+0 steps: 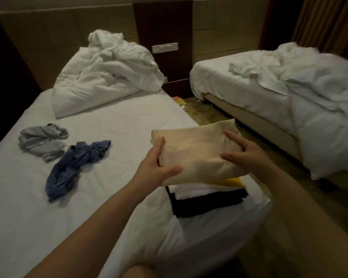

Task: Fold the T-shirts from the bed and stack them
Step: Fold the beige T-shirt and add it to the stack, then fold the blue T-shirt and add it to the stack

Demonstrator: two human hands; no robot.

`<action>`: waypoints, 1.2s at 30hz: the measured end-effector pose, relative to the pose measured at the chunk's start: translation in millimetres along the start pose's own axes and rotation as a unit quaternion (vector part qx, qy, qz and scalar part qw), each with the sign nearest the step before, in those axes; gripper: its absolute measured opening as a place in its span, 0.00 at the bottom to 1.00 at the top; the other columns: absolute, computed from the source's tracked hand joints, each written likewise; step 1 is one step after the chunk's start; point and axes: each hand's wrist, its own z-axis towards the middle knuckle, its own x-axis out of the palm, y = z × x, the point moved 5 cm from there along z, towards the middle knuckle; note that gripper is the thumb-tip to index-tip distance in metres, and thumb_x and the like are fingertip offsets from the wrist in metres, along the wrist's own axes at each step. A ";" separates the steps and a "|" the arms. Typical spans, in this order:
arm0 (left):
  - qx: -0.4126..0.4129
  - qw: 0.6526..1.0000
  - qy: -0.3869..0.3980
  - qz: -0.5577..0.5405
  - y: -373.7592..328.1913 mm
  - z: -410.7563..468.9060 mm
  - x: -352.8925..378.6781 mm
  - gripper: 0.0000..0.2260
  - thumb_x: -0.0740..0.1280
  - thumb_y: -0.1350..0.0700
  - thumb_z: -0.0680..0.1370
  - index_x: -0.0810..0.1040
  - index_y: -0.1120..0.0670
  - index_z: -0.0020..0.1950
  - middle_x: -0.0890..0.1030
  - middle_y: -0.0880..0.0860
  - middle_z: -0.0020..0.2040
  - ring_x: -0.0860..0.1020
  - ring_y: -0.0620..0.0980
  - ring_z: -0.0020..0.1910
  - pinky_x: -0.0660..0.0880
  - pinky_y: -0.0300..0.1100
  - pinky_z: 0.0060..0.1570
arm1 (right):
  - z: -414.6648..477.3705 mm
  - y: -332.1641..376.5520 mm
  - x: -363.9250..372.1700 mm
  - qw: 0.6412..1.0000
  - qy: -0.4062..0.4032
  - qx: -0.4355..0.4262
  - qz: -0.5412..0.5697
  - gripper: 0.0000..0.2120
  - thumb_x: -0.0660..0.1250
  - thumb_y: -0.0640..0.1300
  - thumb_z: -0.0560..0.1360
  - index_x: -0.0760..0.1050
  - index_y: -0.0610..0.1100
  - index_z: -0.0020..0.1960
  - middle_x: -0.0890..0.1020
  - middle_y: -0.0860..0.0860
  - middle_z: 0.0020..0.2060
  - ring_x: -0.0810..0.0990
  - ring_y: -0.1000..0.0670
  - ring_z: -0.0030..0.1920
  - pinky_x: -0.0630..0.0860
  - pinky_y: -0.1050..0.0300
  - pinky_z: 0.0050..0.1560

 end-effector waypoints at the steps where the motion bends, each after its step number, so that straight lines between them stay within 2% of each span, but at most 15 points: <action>1: -0.004 1.000 0.007 0.006 -5.1 10.7 11.2 0.41 0.74 0.55 0.70 0.54 0.45 0.76 0.61 0.48 0.74 0.66 0.49 0.68 0.68 0.48 0.67 | 8.3 -7.0 -11.8 1.000 -0.004 0.007 -0.001 0.32 0.73 0.41 0.70 0.67 0.53 0.70 0.67 0.51 0.69 0.68 0.54 0.61 0.68 0.59 0.58; 3: -0.008 1.000 0.016 0.010 -12.8 30.6 29.6 0.41 0.74 0.54 0.70 0.54 0.46 0.76 0.60 0.49 0.75 0.65 0.51 0.69 0.67 0.49 0.67 | 26.2 -19.9 -28.2 1.000 0.000 0.021 -0.001 0.30 0.71 0.42 0.72 0.67 0.52 0.71 0.66 0.49 0.71 0.68 0.53 0.61 0.67 0.58 0.58; 6: -0.012 0.999 0.018 0.036 -7.7 52.6 46.5 0.41 0.74 0.54 0.70 0.54 0.47 0.76 0.60 0.50 0.75 0.64 0.51 0.70 0.65 0.47 0.68 | 51.7 -41.2 -37.6 0.999 0.011 0.041 -0.030 0.29 0.71 0.46 0.72 0.66 0.52 0.71 0.64 0.48 0.72 0.67 0.48 0.67 0.66 0.56 0.62; 11: -0.073 0.994 0.012 0.080 27.5 76.6 50.1 0.42 0.74 0.51 0.70 0.53 0.46 0.77 0.60 0.52 0.75 0.64 0.54 0.70 0.66 0.50 0.67 | 79.5 -69.9 -18.7 0.996 0.047 0.071 -0.012 0.31 0.71 0.48 0.72 0.65 0.51 0.72 0.62 0.48 0.73 0.64 0.47 0.70 0.65 0.58 0.61; 13: -0.094 0.990 0.017 0.101 44.1 82.4 49.5 0.42 0.74 0.50 0.70 0.53 0.47 0.77 0.60 0.52 0.75 0.64 0.54 0.70 0.66 0.49 0.67 | 86.7 -85.5 -8.7 0.994 0.060 0.086 -0.018 0.32 0.71 0.49 0.72 0.64 0.52 0.72 0.61 0.49 0.74 0.62 0.46 0.71 0.64 0.56 0.64; 15: -0.118 0.985 0.026 0.125 61.6 84.3 52.8 0.42 0.74 0.49 0.70 0.52 0.49 0.77 0.60 0.53 0.75 0.64 0.54 0.71 0.66 0.49 0.67 | 90.9 -108.0 0.7 0.990 0.068 0.101 -0.068 0.33 0.72 0.51 0.71 0.64 0.52 0.72 0.60 0.49 0.74 0.61 0.46 0.72 0.62 0.54 0.67; 19: -0.140 0.970 0.039 0.193 88.7 82.2 60.5 0.43 0.73 0.46 0.70 0.50 0.52 0.77 0.58 0.56 0.75 0.61 0.56 0.72 0.64 0.48 0.67 | 91.2 -146.2 25.3 0.975 0.102 0.108 -0.165 0.34 0.70 0.56 0.71 0.61 0.55 0.73 0.61 0.51 0.74 0.63 0.48 0.71 0.63 0.57 0.66; 21: -0.145 0.968 0.047 0.200 95.6 76.4 60.5 0.48 0.72 0.39 0.66 0.48 0.51 0.77 0.56 0.57 0.75 0.59 0.57 0.73 0.63 0.50 0.68 | 92.1 -148.4 32.6 0.969 0.118 0.105 -0.192 0.35 0.68 0.58 0.72 0.57 0.56 0.75 0.59 0.52 0.75 0.61 0.48 0.72 0.62 0.55 0.66; 24: -0.158 0.965 0.053 0.201 102.4 69.8 57.1 0.56 0.63 0.29 0.54 0.47 0.49 0.77 0.54 0.58 0.75 0.58 0.58 0.73 0.61 0.51 0.69 | 93.2 -141.8 36.3 0.953 0.147 0.100 -0.246 0.36 0.65 0.59 0.74 0.52 0.55 0.76 0.51 0.50 0.76 0.53 0.48 0.75 0.58 0.52 0.69; 26: -0.156 0.964 0.048 0.208 96.3 69.3 54.6 0.52 0.62 0.31 0.58 0.47 0.49 0.77 0.52 0.58 0.76 0.58 0.58 0.73 0.60 0.51 0.70 | 92.2 -134.8 32.8 0.942 0.123 0.110 -0.293 0.36 0.63 0.62 0.73 0.52 0.55 0.76 0.47 0.49 0.77 0.50 0.45 0.75 0.55 0.49 0.71; 28: -0.137 0.966 0.038 0.214 84.4 68.7 52.3 0.45 0.65 0.34 0.66 0.49 0.49 0.77 0.50 0.57 0.76 0.57 0.58 0.73 0.59 0.50 0.70 | 86.5 -117.1 28.7 0.930 0.065 0.096 -0.348 0.35 0.60 0.65 0.73 0.54 0.55 0.75 0.49 0.50 0.76 0.51 0.41 0.74 0.55 0.45 0.71; 30: -0.093 0.970 0.015 0.226 68.8 70.3 50.4 0.38 0.65 0.39 0.74 0.50 0.49 0.77 0.49 0.55 0.77 0.57 0.57 0.74 0.58 0.49 0.70 | 78.6 -91.5 26.9 0.924 0.005 0.047 -0.379 0.33 0.59 0.66 0.73 0.57 0.55 0.74 0.52 0.51 0.75 0.54 0.40 0.72 0.56 0.45 0.70; 33: -0.033 0.968 -0.022 0.247 43.2 65.8 45.5 0.34 0.62 0.40 0.76 0.52 0.48 0.76 0.49 0.52 0.77 0.56 0.56 0.74 0.57 0.49 0.71 | 64.6 -54.8 35.2 0.903 -0.034 -0.044 -0.426 0.31 0.57 0.67 0.73 0.61 0.55 0.72 0.61 0.50 0.73 0.59 0.44 0.70 0.60 0.45 0.69; 36: 0.024 0.966 -0.064 0.251 14.9 48.8 31.1 0.31 0.61 0.42 0.77 0.54 0.48 0.76 0.52 0.52 0.77 0.55 0.53 0.75 0.56 0.48 0.71 | 50.5 -21.8 52.3 0.892 -0.029 -0.106 -0.437 0.30 0.56 0.68 0.73 0.64 0.54 0.70 0.68 0.53 0.69 0.64 0.47 0.68 0.63 0.46 0.66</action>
